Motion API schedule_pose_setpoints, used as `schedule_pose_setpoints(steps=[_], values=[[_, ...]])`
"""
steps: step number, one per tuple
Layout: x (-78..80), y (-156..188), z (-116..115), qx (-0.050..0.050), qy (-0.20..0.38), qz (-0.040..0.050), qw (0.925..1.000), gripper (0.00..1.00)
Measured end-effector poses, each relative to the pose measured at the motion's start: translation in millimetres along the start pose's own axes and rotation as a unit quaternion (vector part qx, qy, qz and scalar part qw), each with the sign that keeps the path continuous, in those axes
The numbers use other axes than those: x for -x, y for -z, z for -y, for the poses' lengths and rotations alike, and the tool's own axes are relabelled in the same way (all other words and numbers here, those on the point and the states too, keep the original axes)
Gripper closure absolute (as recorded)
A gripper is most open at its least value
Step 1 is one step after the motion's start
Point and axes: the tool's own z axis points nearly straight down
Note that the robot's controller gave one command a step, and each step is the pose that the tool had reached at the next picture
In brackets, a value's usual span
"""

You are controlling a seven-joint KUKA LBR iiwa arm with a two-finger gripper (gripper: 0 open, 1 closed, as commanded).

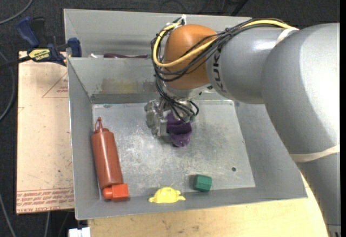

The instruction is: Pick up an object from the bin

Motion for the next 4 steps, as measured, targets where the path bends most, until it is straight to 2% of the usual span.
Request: schedule_pose_setpoints(steps=[1,2,3,4], values=[[-10.9,15,23,0.001,0.04,-0.0021,0.9992,1.0],[-29.0,39,64,-0.001,0.083,0.0012,0.9966,1.0],[-54.2,54,65,0.002,0.003,-0.0014,1.0,1.0],[-52.2,42,95,-0.001,0.005,0.0029,1.0,0.0]])
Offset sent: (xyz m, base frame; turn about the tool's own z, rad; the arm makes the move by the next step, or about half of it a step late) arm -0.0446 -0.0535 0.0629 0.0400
